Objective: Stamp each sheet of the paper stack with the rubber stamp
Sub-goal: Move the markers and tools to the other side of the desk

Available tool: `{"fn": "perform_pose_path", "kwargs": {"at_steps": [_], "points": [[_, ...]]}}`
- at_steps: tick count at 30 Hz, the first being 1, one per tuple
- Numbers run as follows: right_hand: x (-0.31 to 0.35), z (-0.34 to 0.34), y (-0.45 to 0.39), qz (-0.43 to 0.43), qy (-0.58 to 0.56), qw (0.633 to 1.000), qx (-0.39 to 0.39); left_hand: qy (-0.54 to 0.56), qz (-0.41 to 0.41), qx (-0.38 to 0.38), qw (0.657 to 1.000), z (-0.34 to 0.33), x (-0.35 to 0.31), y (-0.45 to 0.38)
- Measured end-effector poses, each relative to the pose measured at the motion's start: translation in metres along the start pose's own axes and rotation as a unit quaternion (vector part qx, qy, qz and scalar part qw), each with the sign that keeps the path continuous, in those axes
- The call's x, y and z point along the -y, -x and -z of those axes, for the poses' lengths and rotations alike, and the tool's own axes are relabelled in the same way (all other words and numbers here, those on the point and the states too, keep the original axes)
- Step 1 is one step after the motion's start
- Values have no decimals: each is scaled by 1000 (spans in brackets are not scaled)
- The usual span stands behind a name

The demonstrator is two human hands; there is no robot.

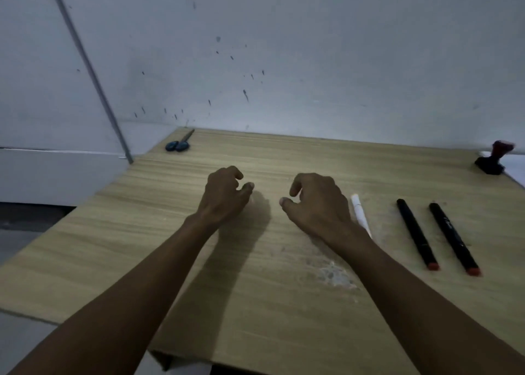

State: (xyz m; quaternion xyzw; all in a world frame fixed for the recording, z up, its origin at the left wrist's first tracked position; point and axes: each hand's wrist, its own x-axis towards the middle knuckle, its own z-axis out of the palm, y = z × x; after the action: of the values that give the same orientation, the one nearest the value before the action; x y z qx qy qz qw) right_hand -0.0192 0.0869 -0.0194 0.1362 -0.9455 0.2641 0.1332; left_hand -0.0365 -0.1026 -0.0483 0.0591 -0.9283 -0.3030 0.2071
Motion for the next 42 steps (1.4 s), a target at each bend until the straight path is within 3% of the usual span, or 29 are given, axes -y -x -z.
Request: {"fn": "perform_pose_path", "kwargs": {"at_steps": [5, 16, 23, 30, 38, 42], "points": [[29, -33, -35, 32, -73, 996, 45, -46, 40, -19, 998, 30, 62, -38], [56, -88, -102, 48, -72, 993, 83, -137, 107, -61, 983, 48, 147, -146], [58, -100, -127, 72, -65, 992, 78, -137, 124, 21, 983, 33, 184, -199], [52, -100, -138, 78, -60, 992, 73, -197, 80, 23, 977, 24, 188, -218], [44, -84, -118, 64, -72, 992, 86, -214, 86, 127, 965, 18, 158, -191], [33, -71, -98, 41, -78, 993, 83, -204, 8, 123, 971, 11, 128, -145]]}}
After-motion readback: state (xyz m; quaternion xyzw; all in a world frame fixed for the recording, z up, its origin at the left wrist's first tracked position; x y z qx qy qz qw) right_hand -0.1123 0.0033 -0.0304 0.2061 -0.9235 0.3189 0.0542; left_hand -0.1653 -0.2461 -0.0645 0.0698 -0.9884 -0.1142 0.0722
